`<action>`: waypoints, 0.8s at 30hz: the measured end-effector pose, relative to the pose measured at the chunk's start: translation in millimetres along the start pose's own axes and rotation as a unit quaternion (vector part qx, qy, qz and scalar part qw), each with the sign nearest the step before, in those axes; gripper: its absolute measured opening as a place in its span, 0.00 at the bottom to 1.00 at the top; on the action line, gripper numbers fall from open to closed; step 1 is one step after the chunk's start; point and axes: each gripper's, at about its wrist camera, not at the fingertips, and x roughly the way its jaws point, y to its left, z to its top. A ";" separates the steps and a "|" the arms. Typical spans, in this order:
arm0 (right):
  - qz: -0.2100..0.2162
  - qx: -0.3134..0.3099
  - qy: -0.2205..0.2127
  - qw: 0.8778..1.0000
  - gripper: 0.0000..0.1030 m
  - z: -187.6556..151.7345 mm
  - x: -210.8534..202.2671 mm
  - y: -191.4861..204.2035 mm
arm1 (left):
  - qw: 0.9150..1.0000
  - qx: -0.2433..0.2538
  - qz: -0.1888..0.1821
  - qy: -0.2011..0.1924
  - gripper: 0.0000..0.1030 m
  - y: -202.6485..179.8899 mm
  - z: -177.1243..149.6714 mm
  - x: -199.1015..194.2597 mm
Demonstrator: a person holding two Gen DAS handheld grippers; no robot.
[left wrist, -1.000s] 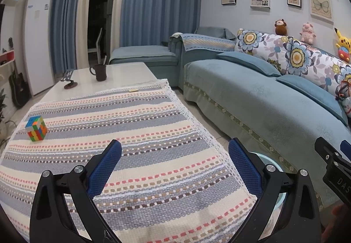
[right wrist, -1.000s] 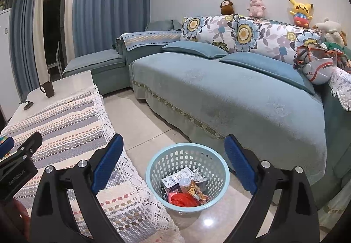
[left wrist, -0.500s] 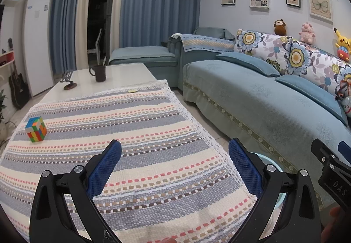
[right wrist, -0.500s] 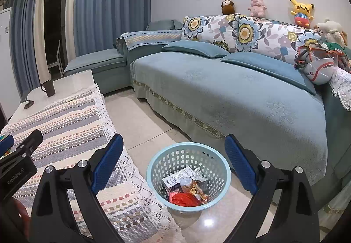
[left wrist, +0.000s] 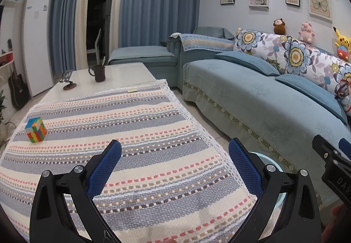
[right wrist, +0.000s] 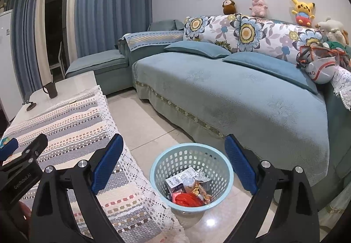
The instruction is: Collect trash
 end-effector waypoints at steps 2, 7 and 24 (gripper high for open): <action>-0.001 0.001 -0.002 1.000 0.86 0.2 -1.4 -0.4 | 1.000 -0.001 0.000 -0.001 0.92 0.0 0.4 -0.5; -0.003 0.001 -0.002 1.000 0.86 -0.1 -2.1 -0.8 | 1.000 0.000 0.000 -0.001 0.92 0.6 0.9 -0.8; 0.003 -0.013 -0.015 1.000 0.86 -1.3 -8.5 7.3 | 1.000 -0.001 0.006 -0.001 0.92 -2.7 2.0 -3.5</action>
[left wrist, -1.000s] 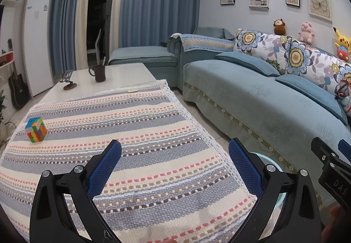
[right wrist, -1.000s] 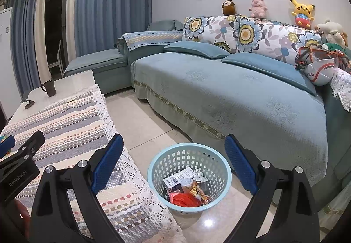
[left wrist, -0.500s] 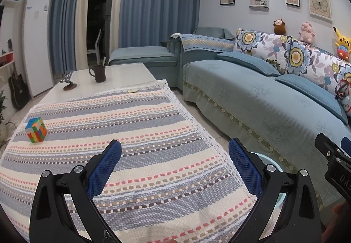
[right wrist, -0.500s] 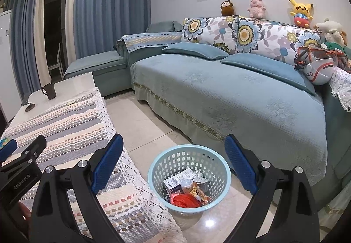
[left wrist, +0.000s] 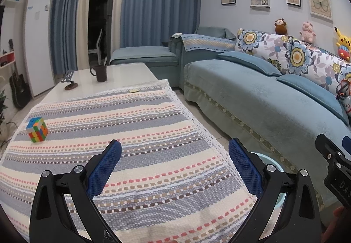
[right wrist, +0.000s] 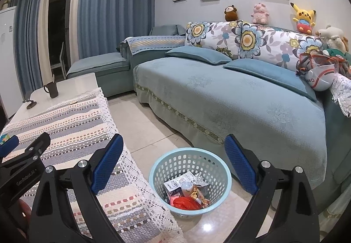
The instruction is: Collect trash
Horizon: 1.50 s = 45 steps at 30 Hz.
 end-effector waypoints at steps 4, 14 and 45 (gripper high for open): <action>-0.003 -0.002 -0.002 1.000 0.86 0.1 -1.4 2.1 | 1.000 -0.001 0.001 -0.001 0.92 -0.1 -0.2 -0.5; -0.004 -0.001 -0.003 1.000 0.86 -1.1 -1.8 2.3 | 1.000 -0.003 0.001 0.002 0.92 2.0 -0.1 0.0; -0.020 -0.001 -0.021 1.000 0.86 -6.0 -5.7 2.7 | 1.000 0.000 0.005 -0.006 0.92 0.4 0.1 -1.4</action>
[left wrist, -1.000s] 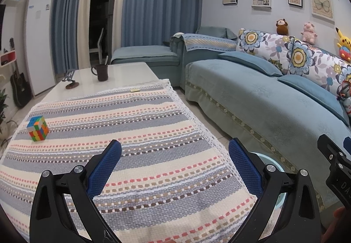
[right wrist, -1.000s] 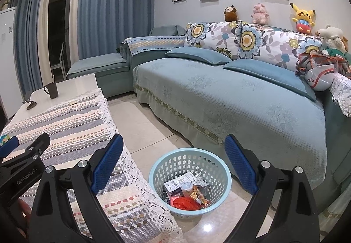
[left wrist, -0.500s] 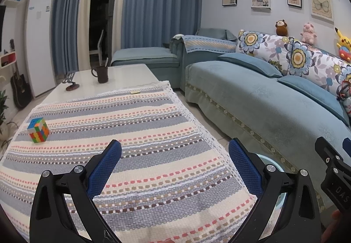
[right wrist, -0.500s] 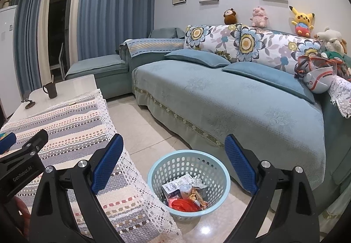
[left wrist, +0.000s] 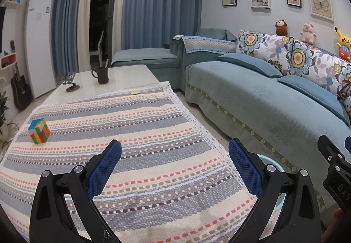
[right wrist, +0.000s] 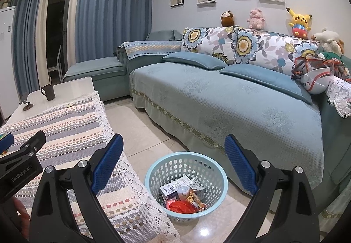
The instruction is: Collect trash
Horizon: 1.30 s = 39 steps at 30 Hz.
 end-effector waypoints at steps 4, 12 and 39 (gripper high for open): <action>0.001 0.000 0.002 1.000 0.86 -0.4 1.4 -0.3 | 1.000 0.000 0.000 0.001 0.92 -0.1 0.0 0.2; 0.005 -0.002 0.003 1.000 0.86 -2.1 2.8 3.1 | 1.000 0.001 -0.001 0.000 0.92 -0.2 0.6 -0.8; 0.008 -0.005 0.005 1.000 0.86 0.4 1.6 8.4 | 1.000 0.012 0.009 -0.005 0.92 -5.6 1.2 -3.8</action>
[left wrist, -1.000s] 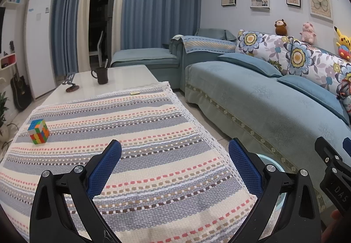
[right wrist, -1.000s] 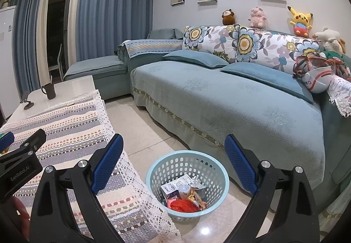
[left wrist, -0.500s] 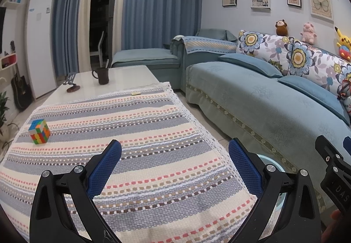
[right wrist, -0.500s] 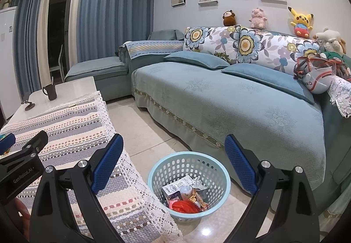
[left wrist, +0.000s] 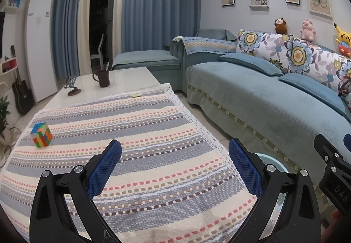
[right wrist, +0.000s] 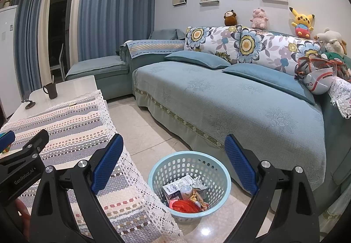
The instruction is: Collect trash
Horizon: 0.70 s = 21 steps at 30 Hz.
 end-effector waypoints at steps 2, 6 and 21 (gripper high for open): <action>0.000 0.000 -0.001 1.000 0.86 -0.1 0.0 0.1 | 1.000 0.001 0.003 -0.001 0.92 -0.4 0.0 -1.1; 0.000 0.001 0.001 1.000 0.86 -0.6 0.3 0.4 | 1.000 0.000 0.004 -0.001 0.92 0.3 0.5 -1.7; -0.006 -0.002 -0.002 1.000 0.86 3.1 -4.4 -0.2 | 1.000 0.001 0.010 -0.006 0.93 3.1 3.2 -4.2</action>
